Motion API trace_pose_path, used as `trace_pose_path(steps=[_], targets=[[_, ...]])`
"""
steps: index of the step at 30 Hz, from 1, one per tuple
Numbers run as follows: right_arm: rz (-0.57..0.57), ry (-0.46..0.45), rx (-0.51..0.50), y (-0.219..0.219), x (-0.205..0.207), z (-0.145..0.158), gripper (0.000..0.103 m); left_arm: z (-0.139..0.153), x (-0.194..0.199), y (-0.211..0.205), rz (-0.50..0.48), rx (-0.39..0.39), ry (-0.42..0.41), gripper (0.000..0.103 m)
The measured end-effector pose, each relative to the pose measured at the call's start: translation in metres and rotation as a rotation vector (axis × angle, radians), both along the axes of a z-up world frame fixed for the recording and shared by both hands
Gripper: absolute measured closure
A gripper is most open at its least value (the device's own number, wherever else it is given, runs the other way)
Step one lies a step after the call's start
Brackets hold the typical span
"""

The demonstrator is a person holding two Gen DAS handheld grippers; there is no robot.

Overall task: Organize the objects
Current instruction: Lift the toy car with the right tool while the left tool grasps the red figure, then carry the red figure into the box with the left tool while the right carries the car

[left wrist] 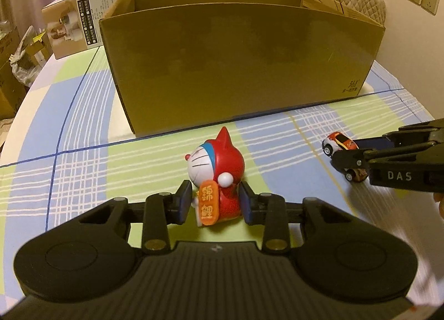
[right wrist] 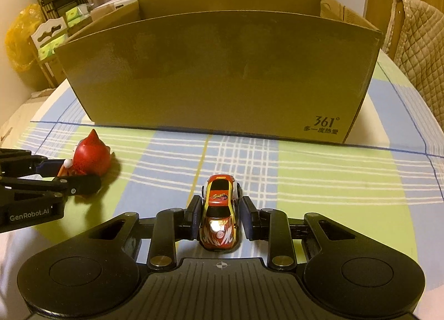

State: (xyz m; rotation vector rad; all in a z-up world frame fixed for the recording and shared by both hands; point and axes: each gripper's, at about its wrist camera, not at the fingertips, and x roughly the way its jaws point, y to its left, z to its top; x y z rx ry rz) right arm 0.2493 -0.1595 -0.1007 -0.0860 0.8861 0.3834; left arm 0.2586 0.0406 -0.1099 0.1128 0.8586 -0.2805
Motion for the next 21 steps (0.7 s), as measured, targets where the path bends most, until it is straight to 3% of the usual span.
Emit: trace_pose_path(steps=[10, 21], targets=[[0.064, -0.081, -0.113, 0.018, -0.008, -0.008, 0.076, 0.000, -0.001, -0.005, -0.010, 0.030, -0.015, 0.072], [0.018, -0.058, -0.058, 0.003, -0.021, 0.013, 0.076, 0.006, -0.010, 0.003, 0.033, -0.025, 0.017, 0.074]])
